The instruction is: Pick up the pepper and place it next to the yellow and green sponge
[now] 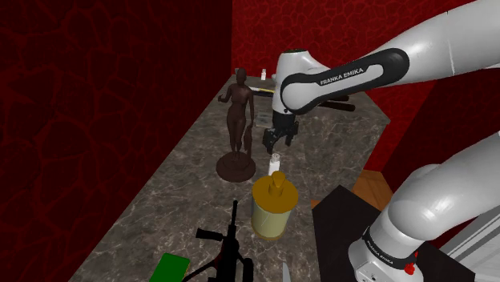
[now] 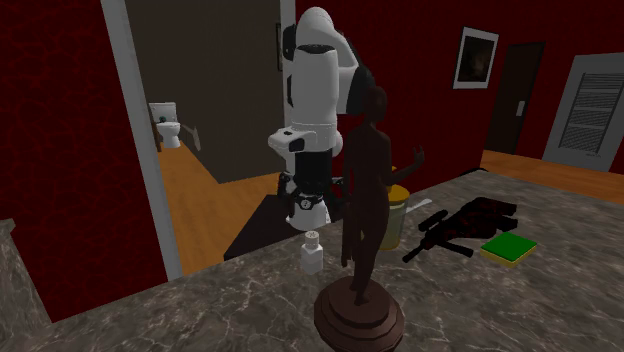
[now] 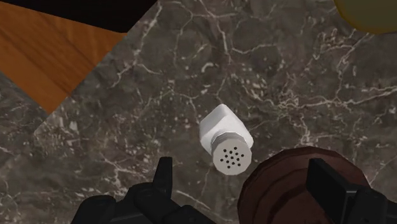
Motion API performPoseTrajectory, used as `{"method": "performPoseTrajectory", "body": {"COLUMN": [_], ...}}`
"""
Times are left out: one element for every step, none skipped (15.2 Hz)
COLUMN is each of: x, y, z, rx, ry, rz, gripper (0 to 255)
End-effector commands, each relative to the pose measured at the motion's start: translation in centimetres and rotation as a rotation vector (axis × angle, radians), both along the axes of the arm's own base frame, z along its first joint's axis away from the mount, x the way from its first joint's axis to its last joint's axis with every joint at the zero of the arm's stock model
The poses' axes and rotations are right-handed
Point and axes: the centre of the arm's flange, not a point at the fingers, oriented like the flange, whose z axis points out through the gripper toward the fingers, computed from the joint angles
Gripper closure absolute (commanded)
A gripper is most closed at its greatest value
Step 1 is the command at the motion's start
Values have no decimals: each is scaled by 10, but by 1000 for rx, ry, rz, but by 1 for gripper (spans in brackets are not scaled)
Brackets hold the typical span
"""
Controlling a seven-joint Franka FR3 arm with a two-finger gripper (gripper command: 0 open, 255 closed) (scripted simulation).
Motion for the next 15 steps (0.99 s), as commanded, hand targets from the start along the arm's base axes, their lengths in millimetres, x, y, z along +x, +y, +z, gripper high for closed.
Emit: {"method": "performPoseTrajectory", "body": {"x": [4,4,4,3,3,3,3,3,3,3,3,3,3,3,3], "y": [1,1,1,1,1,0,0,0,0,0,0,0,0,0,0], "z": [-15,-21,-26,-31,-37,-42,-47,-50,-50,-50,-50,-50,-50,-50,-50], "rx": [-2,-2,-2,-2,-2,-2,-2,-2,-2,-2,-2,-2,-2,-2,-2], "ry": [2,2,2,2,2,2,2,2,2,2,2,2,2,2,2], "rz": [-5,-5,-5,-5,-5,-5,-5,-5,-5,-5,-5,-5,-5,-5,-5], "gripper": [0,0,0,0,0,0,0,0,0,0,0,0,0,0,0]}}
